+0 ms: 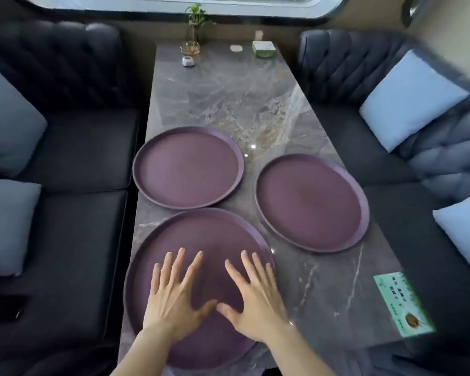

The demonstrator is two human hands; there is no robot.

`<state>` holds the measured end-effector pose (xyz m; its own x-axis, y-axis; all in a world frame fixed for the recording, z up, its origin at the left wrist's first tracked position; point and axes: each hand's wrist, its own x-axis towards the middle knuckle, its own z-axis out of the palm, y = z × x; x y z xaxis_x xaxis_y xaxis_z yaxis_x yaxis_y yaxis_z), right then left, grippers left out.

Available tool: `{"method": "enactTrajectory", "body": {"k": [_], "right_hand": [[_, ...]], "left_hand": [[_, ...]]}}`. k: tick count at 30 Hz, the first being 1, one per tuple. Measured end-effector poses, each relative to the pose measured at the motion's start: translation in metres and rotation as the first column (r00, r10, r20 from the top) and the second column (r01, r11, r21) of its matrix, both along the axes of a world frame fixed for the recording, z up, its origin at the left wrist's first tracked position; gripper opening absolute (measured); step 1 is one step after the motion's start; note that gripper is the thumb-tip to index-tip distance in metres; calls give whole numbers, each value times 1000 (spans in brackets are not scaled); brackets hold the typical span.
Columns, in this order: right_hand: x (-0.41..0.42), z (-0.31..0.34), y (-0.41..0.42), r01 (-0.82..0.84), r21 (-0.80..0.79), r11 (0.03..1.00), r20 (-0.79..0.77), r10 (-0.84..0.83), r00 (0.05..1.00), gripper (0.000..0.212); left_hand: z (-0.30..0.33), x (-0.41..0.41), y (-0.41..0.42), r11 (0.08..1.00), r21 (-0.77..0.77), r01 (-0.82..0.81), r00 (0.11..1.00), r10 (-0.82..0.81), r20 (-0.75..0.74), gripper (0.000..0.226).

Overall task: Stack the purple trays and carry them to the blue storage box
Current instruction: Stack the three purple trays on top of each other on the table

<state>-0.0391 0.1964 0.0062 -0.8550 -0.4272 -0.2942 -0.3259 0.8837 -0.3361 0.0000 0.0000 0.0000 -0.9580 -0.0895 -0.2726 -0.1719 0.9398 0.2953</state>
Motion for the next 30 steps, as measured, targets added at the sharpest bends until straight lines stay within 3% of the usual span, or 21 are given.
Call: {"method": "enactTrajectory", "body": {"k": [3, 9, 16, 30], "right_hand": [[0, -16, 6, -33, 47, 998, 46, 31, 998, 88], [4, -27, 23, -37, 38, 999, -74, 40, 996, 87], [3, -24, 48, 39, 38, 999, -69, -36, 997, 83], [-14, -22, 105, 145, 29, 989, -75, -143, 987, 72]], "left_hand": [[-14, 0, -1, 998, -60, 29, 992, -21, 125, 113], [-24, -2, 3, 990, -127, 60, 988, -40, 150, 117], [-29, -4, 32, 988, -120, 98, 990, -85, 112, 114], [-27, -18, 94, 983, -87, 160, 969, -140, 202, 112]]}}
